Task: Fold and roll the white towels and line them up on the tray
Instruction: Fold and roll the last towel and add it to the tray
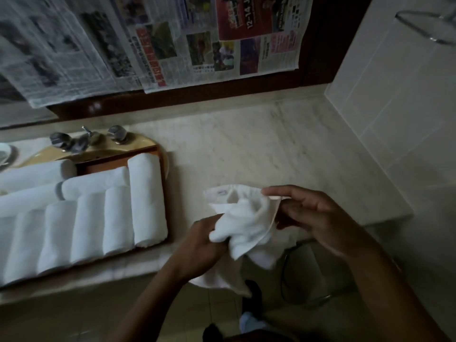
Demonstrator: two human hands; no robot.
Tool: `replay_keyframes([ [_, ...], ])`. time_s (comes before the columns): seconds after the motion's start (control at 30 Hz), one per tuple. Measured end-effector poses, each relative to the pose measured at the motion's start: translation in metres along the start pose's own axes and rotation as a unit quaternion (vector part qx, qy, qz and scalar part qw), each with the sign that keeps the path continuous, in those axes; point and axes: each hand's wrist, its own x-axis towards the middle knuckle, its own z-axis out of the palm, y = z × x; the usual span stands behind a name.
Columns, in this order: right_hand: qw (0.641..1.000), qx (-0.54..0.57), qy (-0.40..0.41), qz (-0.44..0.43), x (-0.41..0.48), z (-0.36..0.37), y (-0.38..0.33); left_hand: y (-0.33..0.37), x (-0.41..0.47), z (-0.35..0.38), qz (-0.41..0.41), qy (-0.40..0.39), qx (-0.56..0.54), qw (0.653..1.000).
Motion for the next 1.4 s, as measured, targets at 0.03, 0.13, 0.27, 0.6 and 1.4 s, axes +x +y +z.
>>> replay_keyframes([
  [0.03, 0.999, -0.039, 0.035, 0.010, 0.005, 0.006, 0.018, -0.002, -0.015, -0.008, -0.010, 0.011, -0.007, 1.000],
  [0.13, 0.926, -0.364, 0.045, 0.091, 0.028, 0.033, 0.099, -0.002, -0.054, -0.029, -0.040, 0.040, -0.051, 0.997],
  [0.27, 0.774, -0.630, 0.045, 0.032, 0.029, 0.079, 0.212, 0.007, -0.100, -0.047, -0.021, 0.055, -0.103, 0.993],
  [0.6, 0.916, -0.326, 0.236, -0.008, 0.006, 0.116, 0.133, -0.041, -0.194, -0.084, -0.160, 0.039, -0.057, 0.985],
  [1.4, 0.904, -0.403, 0.095, -0.103, -0.036, 0.143, 0.019, -0.019, -0.109, -0.068, 0.023, 0.058, 0.268, 0.961],
])
